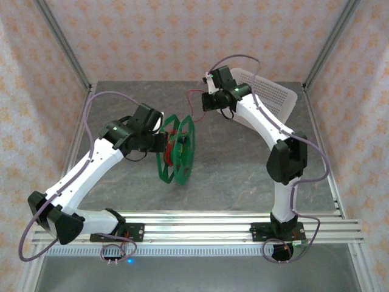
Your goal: Wrap the cables
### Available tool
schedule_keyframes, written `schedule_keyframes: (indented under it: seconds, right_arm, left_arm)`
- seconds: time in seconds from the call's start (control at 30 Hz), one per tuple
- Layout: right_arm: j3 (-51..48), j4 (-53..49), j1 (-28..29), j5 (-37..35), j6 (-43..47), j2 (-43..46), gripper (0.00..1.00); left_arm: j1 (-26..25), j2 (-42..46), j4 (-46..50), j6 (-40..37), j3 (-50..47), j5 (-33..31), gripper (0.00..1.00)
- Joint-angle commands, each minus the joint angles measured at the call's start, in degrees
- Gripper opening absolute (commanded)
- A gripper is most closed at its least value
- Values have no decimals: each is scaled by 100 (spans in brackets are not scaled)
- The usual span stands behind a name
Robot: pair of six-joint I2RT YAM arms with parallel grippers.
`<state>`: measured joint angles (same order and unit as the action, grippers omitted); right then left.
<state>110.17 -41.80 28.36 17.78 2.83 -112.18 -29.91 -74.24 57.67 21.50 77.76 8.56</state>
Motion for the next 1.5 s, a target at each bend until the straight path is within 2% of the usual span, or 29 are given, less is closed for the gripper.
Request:
schedule_keyframes:
  seconds: [0.0,0.1,0.33,0.5,0.63,0.7,0.8,0.9,0.97,1.03,1.17,1.33,1.47]
  right_arm:
    - [426,-1267,210,-108,591,481,0]
    - [584,-1527,487,-64,847,838,0]
    - [1157,-2366,1282,70,1041,1029,0]
    - [1271,-2999,1889,504,740,1070,0]
    - [829,-3202,2269,617,359,1284,0]
    - [386,-3050,2439,694,149,1484,0]
    - [-250,-2555,2698,770,-151,1756,0]
    - [-1043,-1703,3001,724,-509,1919,0]
    - [-1593,-1034,3149,410,-761,1971,0]
    - [-2276,-286,3251,169,-910,1987,0]
    - [-3470,854,3290,-886,-1026,1896,0]
    - [-4290,1544,3238,-2406,-864,1773,0]
    - [-4931,2266,3163,-3323,-387,1844,0]
  left_arm:
    - [-36,-193,452,-261,388,-1046,0]
    - [-94,-429,552,-377,598,-1397,0]
    - [-129,-857,474,-458,1138,-1633,0]
    - [-26,-1216,665,24,1745,-2198,0]
    - [254,-1239,486,532,1923,-2240,0]
    - [472,-1185,320,776,1892,-2063,0]
    - [651,-1163,209,1117,1951,-2168,0]
    - [931,-1082,-127,1562,1871,-1812,0]
    - [1104,-978,-402,1887,1776,-1583,0]
    - [1347,-893,-717,2261,1686,-1089,0]
    - [1723,-782,-1242,2767,1702,14,0]
    - [2132,-615,-1752,3224,1637,1348,0]
    - [2405,-363,-2105,3490,1362,2301,0]
